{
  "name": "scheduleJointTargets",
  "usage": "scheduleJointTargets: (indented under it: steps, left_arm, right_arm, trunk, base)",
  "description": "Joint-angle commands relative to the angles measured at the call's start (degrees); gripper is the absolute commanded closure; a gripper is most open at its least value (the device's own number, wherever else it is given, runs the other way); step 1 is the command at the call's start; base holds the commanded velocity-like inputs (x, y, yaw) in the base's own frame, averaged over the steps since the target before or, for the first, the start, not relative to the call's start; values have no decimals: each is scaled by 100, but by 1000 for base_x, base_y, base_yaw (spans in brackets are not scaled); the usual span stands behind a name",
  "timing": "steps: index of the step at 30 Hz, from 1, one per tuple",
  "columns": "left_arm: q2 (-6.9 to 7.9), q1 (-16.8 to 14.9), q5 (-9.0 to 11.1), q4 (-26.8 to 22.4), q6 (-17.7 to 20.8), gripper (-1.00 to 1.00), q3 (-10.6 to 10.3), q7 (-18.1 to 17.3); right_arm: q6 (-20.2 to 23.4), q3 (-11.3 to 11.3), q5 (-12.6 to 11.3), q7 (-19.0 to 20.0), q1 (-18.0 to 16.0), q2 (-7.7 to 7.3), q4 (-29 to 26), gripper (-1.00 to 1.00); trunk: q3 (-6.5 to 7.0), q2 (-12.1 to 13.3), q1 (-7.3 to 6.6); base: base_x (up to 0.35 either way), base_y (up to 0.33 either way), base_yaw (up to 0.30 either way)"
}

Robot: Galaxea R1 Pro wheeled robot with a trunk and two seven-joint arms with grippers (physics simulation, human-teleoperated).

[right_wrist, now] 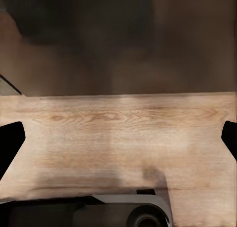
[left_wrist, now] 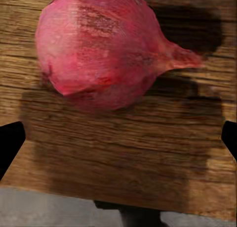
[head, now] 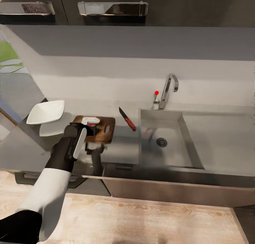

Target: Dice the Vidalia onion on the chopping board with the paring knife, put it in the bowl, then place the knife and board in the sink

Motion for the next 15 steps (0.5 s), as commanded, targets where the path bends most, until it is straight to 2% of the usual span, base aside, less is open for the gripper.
scheduleJointTargets:
  steps: [1, 15]
  left_arm:
    - [3, -4, 42, -4, 21, -100, -6, 44]
    - [10, -4, 41, -4, 21, -100, -6, 44]
  right_arm:
    - [-6, 23, -63, 34, 3, -3, -10, -100]
    - [0, 23, -64, 34, 3, -2, -9, -100]
  trunk:
    - [-9, -11, 0]
    - [-9, -11, 0]
  base:
    - [-329, 0, 0]
    - [-334, 0, 0]
